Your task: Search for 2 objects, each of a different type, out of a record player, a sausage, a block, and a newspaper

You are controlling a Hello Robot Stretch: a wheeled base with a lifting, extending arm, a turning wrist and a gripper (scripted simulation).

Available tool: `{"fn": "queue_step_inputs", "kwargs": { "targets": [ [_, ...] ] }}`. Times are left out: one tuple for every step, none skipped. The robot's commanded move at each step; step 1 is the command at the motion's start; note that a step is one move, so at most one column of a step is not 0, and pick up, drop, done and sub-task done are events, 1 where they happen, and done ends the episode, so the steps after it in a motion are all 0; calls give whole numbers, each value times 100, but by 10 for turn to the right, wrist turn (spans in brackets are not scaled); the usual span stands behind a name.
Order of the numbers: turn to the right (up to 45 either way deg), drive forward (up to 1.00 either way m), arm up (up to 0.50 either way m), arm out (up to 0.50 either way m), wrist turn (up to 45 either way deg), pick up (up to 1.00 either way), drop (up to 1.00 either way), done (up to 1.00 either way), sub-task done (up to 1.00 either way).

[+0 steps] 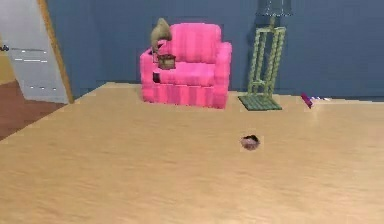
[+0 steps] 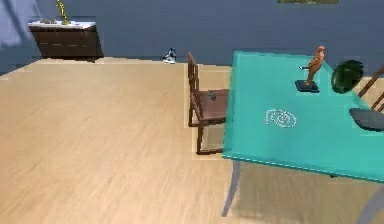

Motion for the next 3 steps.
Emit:
{"fn": "queue_step_inputs", "kwargs": {
  "targets": [
    [0,100,0,0,0,0,0,0,0],
    [0,100,0,0,0,0,0,0,0],
    [60,0,0,0,0,0,0,0,0]
  ]
}}
